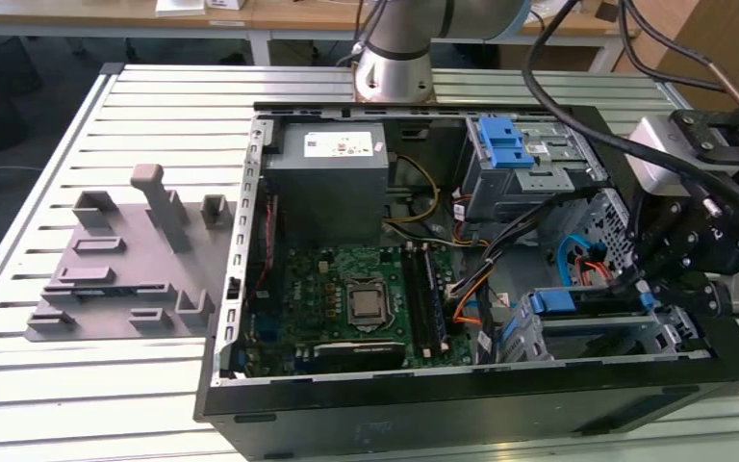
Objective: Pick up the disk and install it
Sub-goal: 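Insert the second disk wire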
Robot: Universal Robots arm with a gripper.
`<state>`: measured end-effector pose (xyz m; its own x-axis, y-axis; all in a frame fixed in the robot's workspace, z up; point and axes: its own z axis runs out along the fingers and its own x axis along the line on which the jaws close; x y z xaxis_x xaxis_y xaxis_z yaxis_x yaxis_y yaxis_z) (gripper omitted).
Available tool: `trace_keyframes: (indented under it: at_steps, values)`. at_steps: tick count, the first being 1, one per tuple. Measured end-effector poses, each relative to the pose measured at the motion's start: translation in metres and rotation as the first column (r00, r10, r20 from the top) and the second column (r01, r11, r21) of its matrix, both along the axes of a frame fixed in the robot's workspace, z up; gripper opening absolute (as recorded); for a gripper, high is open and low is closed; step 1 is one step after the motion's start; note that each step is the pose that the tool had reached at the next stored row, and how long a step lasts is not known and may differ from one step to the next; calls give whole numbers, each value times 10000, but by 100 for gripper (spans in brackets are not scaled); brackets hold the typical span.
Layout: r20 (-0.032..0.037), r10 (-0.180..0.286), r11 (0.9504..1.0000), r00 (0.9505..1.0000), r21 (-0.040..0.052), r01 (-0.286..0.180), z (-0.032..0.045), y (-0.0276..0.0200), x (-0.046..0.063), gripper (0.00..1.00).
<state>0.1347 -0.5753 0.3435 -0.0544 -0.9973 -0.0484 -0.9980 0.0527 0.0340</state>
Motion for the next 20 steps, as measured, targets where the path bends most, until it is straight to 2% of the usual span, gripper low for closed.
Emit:
trace_keyframes:
  at_steps: [5, 8, 16, 20]
  values:
    - [0, 0, 10000, 10000, -99, 0, 51, 0, 0, 11]
    - [0, 0, 9998, 10000, -210, 0, 91, 0, 0, 11]
    - [0, 0, 9997, 10000, -225, 0, 211, 0, -4, 11]
    - [0, 0, 9997, 10000, -225, 0, 223, 0, -51, 11]
